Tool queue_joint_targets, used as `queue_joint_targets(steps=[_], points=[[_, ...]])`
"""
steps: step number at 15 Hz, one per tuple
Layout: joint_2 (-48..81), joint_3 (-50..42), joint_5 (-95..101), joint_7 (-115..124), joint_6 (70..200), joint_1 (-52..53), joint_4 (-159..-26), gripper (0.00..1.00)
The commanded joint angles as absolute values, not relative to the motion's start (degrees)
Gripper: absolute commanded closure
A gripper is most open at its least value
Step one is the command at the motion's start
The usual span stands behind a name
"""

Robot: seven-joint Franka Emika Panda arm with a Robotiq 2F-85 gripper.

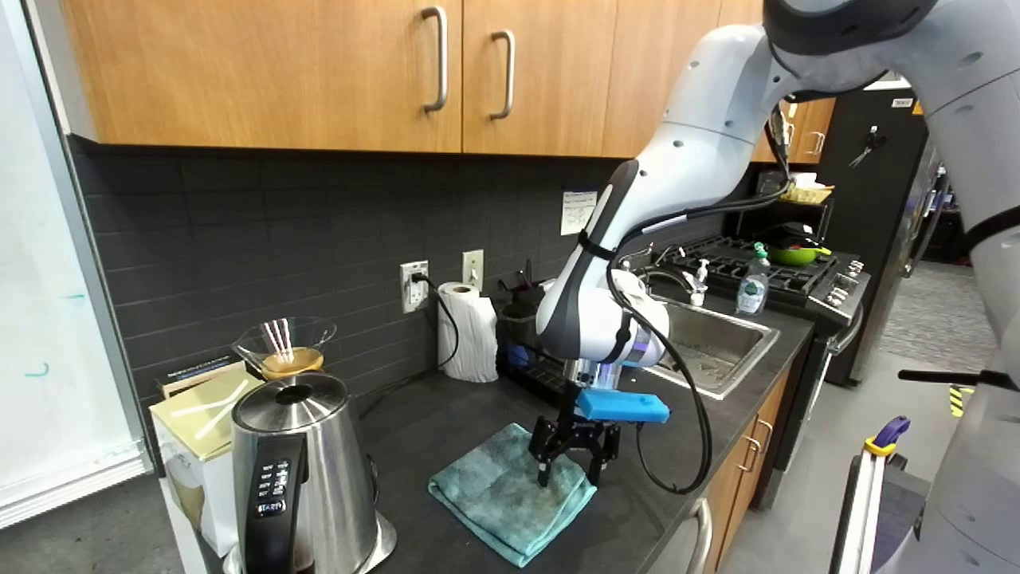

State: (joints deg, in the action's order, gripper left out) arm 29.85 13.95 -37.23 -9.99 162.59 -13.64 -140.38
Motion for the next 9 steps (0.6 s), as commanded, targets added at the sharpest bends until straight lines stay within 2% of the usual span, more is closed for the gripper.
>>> queue_joint_targets(steps=[1,5,9], points=[[29.8,14.0,-37.3,-10.0,162.6,-13.7,-140.4,0.27],[29.1,13.1,-37.0,-9.5,162.6,-13.3,-141.0,0.48],[28.7,12.4,-37.1,-9.4,162.6,-13.1,-141.3,0.80]])
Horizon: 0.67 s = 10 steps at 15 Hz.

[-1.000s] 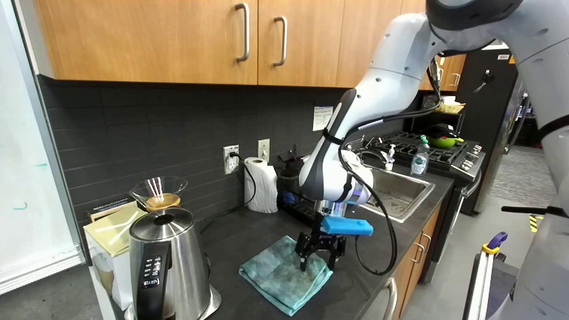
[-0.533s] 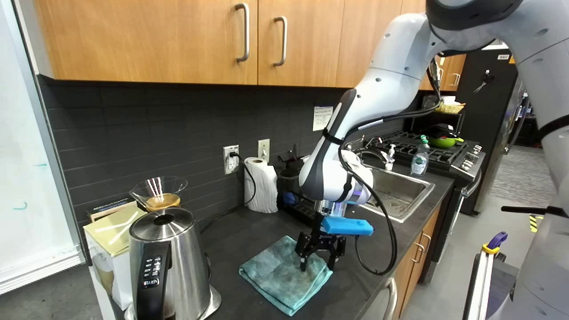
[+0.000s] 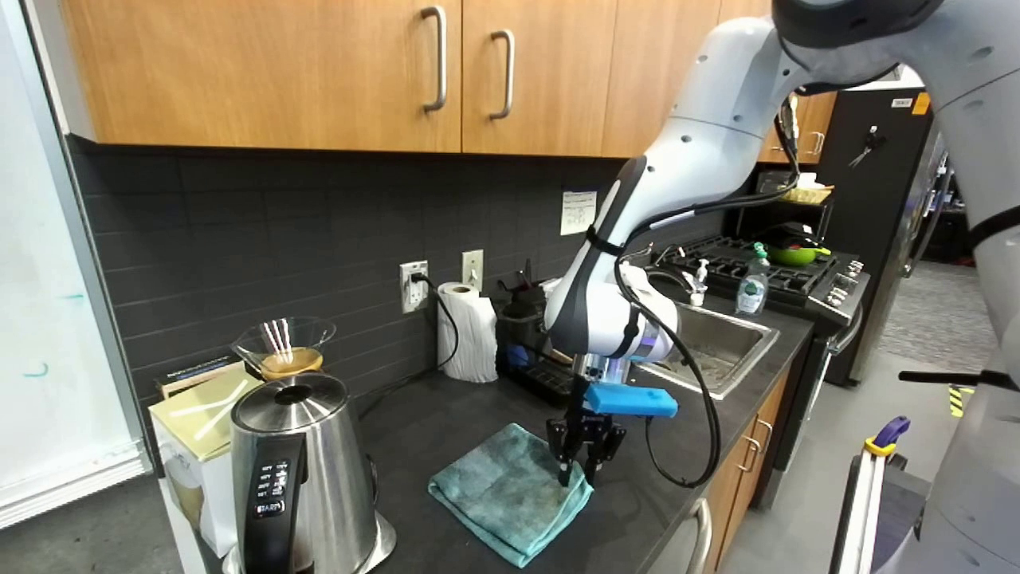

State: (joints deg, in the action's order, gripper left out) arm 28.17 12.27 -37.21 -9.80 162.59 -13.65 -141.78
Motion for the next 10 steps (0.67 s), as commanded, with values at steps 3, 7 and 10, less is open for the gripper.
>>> queue_joint_targets(steps=[3,7,10], points=[[28.8,12.0,-36.9,-8.9,162.5,-12.7,-141.2,1.00],[28.8,11.8,-36.7,-8.6,162.5,-11.8,-141.1,0.98],[28.0,11.3,-36.4,-7.7,163.1,-10.6,-142.0,0.98]])
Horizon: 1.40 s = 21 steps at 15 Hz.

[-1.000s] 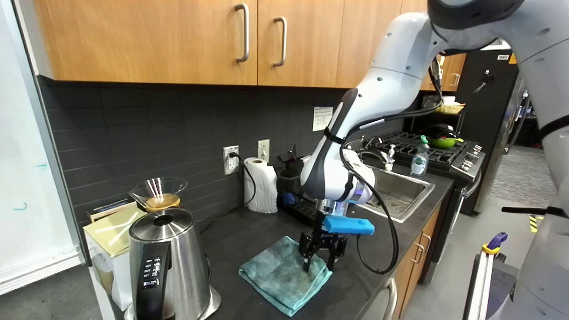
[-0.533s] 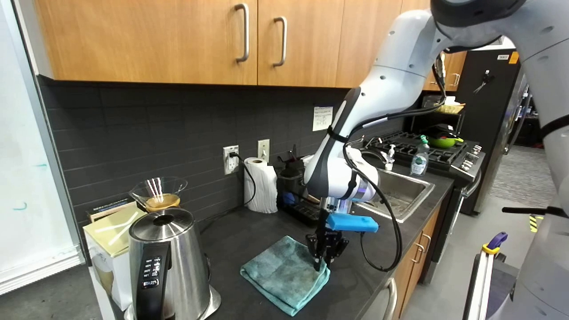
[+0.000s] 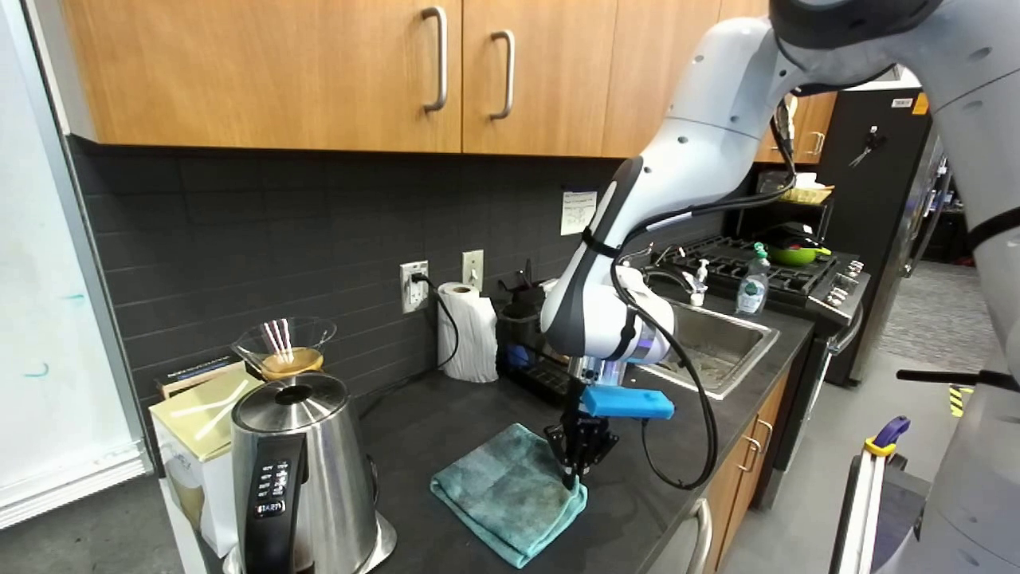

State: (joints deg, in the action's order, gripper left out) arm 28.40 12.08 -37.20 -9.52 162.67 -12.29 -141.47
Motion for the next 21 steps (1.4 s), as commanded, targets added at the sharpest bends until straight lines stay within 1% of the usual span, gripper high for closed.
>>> queue_joint_targets(steps=[1,7,8,9,10,16,17,18,19,21], points=[[28.4,12.0,-37.1,-9.4,162.7,-12.1,-141.5,0.92],[28.4,11.8,-37.1,-9.1,162.8,-11.4,-141.5,0.92],[28.1,11.9,-37.4,-8.8,162.4,-11.4,-141.7,0.67],[27.8,12.3,-37.7,-9.1,162.3,-11.6,-141.9,0.67],[27.5,12.6,-37.9,-9.2,162.4,-11.8,-142.1,0.62],[26.8,14.4,-39.3,-9.2,162.7,-12.9,-142.7,0.23],[28.3,13.4,-37.8,-9.1,162.7,-12.1,-141.6,0.40],[28.3,13.4,-37.8,-9.1,162.7,-12.1,-141.6,0.34],[28.3,13.5,-37.8,-9.1,162.7,-12.1,-141.6,0.03],[28.0,13.5,-38.0,-9.2,162.8,-12.4,-141.8,0.05]])
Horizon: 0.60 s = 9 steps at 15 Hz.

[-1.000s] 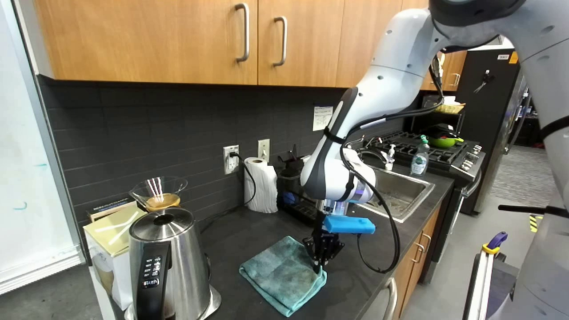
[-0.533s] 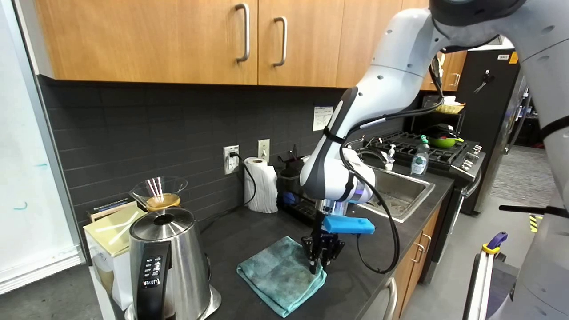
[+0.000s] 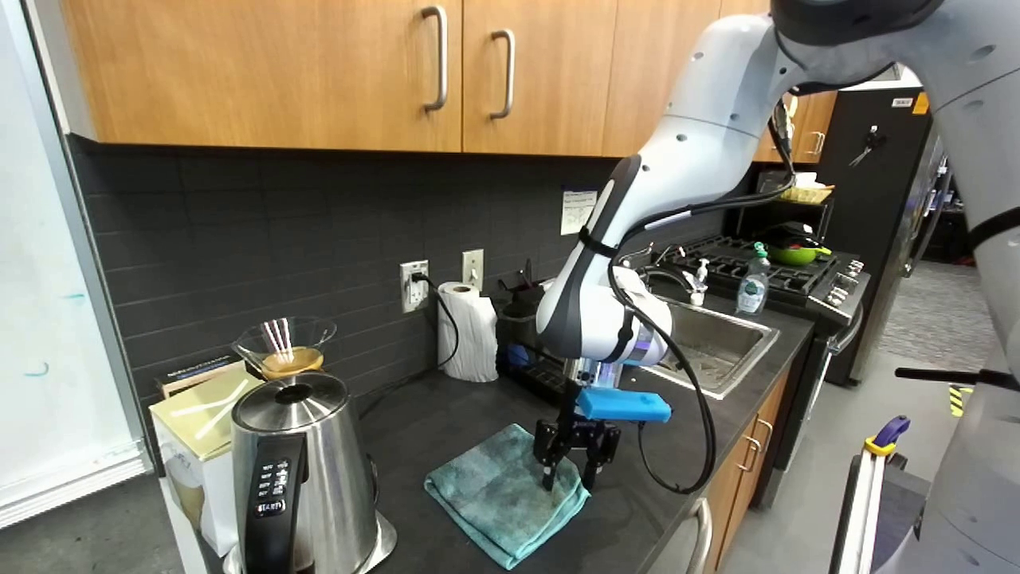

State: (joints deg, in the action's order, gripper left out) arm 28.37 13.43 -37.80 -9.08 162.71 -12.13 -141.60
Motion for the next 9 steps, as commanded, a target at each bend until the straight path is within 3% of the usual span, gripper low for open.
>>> queue_joint_targets(steps=[1,2,4,9], points=[[28.0,13.3,-38.0,-9.1,162.9,-12.4,-142.0,0.02],[28.4,13.3,-37.8,-9.1,162.7,-12.1,-141.6,0.13],[28.4,13.1,-37.8,-9.1,162.7,-12.1,-141.6,0.02],[28.4,13.1,-37.8,-9.1,162.7,-12.1,-141.6,0.01]])
